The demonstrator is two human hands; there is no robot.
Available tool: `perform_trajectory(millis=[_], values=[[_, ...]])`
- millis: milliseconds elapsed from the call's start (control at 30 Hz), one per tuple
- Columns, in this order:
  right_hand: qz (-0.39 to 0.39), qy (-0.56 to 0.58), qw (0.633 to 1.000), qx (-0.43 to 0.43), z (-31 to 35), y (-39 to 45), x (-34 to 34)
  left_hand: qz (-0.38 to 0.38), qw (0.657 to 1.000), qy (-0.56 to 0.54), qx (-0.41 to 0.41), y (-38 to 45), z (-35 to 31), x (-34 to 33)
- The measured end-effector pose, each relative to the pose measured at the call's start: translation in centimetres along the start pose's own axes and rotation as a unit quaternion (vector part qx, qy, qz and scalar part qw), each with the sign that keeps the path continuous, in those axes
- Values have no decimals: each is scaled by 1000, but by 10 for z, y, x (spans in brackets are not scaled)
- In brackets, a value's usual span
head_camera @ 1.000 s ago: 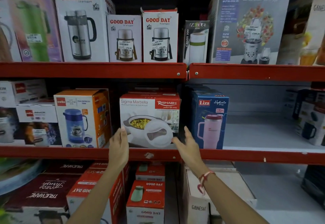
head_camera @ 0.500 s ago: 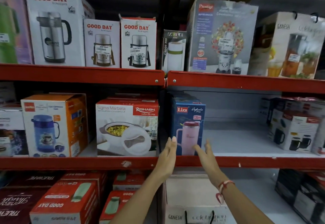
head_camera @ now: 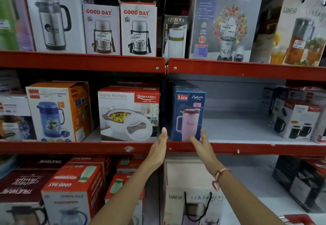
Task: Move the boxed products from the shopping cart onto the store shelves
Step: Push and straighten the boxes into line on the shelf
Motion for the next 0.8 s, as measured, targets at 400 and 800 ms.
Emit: perform_trajectory(millis=[400,800], values=[[71,4,994,-83,-92,-97,-118,-133,976,15,173,-104,165,118],[138,19,953,-269,-143,-110,-159,-93,965,-120,216,-100,221,117]])
Point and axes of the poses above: each hand's wrist, its own y-axis towards the middle knuckle, its own x-axis out of the back of the hand, z = x × y, the point moved 5 cm from there along y, towards the middle knuckle, and after that the axes turned 10 degrees about y, right-handed, at the moved point
